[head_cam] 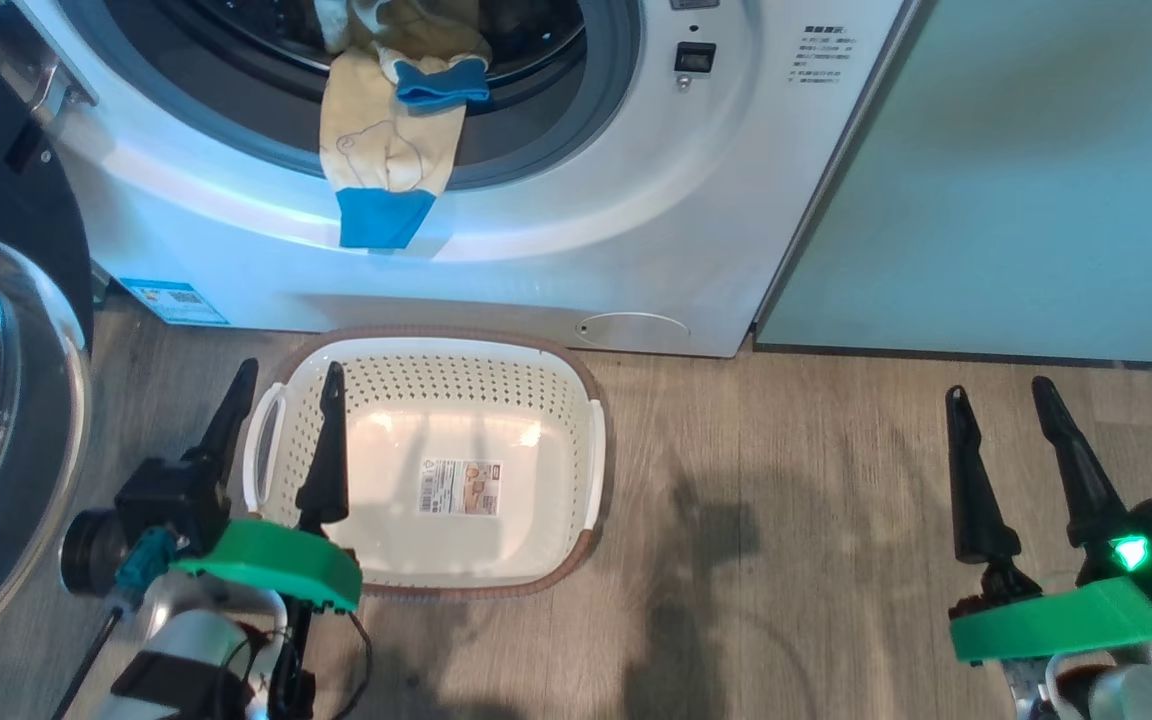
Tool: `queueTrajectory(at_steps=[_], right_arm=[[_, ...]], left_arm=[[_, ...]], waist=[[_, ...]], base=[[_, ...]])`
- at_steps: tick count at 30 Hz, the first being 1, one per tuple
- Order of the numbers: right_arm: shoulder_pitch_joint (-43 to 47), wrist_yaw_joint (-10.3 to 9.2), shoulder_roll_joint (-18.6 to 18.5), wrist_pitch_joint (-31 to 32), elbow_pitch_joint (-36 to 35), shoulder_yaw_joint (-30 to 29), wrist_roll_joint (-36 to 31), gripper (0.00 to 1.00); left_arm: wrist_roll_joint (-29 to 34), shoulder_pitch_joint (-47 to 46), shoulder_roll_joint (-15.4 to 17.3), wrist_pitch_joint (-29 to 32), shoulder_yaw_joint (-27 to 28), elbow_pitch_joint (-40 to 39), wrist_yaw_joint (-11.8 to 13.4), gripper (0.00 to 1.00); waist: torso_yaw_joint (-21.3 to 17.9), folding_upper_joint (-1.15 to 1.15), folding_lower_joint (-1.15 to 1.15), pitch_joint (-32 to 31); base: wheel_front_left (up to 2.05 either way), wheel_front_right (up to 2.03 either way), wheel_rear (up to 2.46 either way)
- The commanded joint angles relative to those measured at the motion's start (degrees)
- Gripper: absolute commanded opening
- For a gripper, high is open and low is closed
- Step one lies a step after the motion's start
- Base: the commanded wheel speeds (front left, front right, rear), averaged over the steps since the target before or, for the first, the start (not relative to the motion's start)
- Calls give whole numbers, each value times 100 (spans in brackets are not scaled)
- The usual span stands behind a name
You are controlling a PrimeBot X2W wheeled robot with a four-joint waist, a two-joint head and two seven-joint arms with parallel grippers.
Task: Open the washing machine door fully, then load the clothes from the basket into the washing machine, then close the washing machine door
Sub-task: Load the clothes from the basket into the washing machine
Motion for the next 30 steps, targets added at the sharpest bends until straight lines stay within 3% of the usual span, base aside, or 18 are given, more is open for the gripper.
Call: queueTrajectory(at_steps=[1,16,30], right_arm=[[14,-16,-41,-38,-156,141,-34,100],[-56,-16,-41,-38,-198,197,17,100],[-307,-16,-41,-38,-298,221,140,100]], left_arm=[[38,-85,93,-47,287,-128,-16,100],[15,-131,53,-50,346,-49,-109,100],[-109,-829,252,164,354,376,-381,100]], waist=[[-16,0,0,-13],[-115,0,0,109],[-248,0,0,754]], base=[[0,0,0],[0,0,0],[0,0,0]])
